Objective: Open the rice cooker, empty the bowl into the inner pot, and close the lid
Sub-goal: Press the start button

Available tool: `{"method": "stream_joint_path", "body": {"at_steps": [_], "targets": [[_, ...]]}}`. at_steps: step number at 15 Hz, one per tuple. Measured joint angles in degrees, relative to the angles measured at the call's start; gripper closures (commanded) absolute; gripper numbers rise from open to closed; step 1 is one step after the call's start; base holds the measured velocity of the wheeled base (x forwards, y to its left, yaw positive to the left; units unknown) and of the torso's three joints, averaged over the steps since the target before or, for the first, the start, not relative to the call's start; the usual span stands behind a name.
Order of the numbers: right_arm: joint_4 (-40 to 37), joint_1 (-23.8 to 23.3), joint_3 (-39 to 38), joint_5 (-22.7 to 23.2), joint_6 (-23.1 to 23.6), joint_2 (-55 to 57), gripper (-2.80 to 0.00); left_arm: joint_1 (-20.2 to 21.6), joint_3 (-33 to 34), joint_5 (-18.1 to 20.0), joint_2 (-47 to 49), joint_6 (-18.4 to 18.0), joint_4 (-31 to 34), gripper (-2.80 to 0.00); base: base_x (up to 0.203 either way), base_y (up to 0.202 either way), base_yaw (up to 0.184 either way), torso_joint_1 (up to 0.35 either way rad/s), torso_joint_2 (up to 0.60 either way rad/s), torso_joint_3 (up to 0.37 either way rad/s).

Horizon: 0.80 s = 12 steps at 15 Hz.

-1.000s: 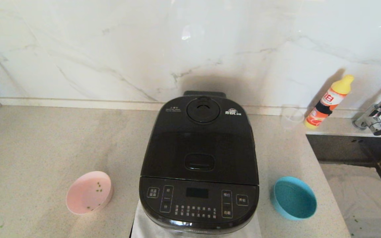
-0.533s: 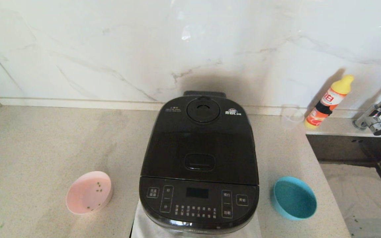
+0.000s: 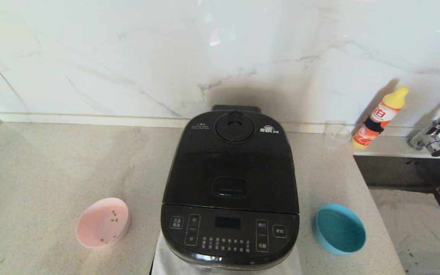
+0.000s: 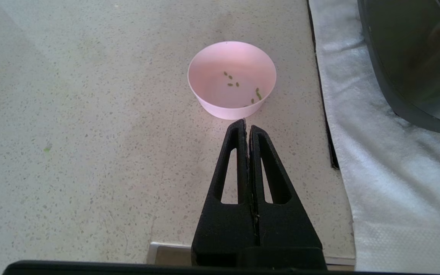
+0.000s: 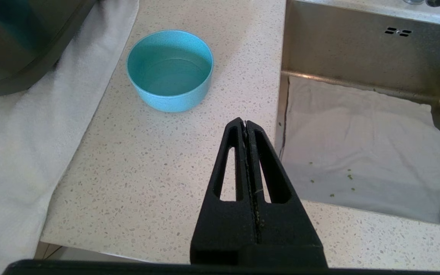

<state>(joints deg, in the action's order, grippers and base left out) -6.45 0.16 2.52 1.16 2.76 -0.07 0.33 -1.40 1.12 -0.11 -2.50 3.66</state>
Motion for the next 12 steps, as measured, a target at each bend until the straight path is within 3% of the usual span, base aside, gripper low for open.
{"method": "stream_joint_path", "body": {"at_steps": [12], "targets": [[-2.83, 0.00, 1.26, -0.52, 1.07, 0.00, 0.00, 0.00, 0.00, 0.02, 0.00, 0.11, 0.00, 0.00, 0.000, 0.000, 0.000, 0.000, 0.00, 0.000]]}}
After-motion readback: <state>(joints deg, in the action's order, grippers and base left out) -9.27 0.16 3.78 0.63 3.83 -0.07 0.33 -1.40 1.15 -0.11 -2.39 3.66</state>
